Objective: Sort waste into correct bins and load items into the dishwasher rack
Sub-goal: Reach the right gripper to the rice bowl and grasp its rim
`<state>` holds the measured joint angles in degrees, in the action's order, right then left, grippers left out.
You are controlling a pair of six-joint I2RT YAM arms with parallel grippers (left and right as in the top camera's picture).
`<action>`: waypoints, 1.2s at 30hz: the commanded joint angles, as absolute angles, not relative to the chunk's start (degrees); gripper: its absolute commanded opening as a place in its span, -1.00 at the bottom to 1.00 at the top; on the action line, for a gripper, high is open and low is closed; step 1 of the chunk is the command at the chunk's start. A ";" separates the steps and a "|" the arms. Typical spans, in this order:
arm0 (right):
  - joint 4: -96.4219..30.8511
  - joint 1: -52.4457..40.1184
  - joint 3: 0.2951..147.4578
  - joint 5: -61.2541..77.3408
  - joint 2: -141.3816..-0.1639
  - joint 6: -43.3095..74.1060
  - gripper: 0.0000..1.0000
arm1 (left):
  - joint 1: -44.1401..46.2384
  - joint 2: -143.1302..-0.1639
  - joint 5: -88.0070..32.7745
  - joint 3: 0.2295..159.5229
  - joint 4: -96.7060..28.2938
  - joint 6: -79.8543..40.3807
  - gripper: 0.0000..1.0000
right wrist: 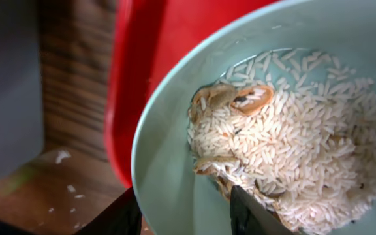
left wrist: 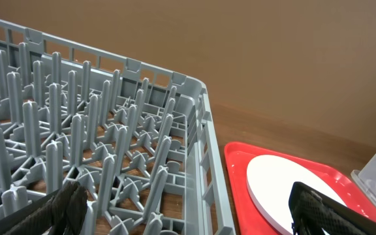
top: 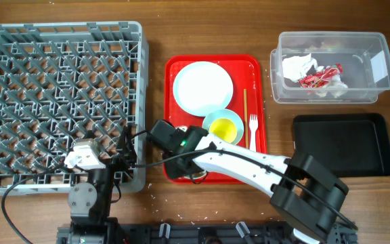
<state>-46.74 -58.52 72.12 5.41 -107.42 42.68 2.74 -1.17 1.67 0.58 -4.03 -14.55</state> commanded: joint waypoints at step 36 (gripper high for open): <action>-51.57 -55.90 81.01 -6.94 -107.55 45.80 -0.91 | 3.01 -0.93 2.04 0.34 -4.03 -15.25 1.00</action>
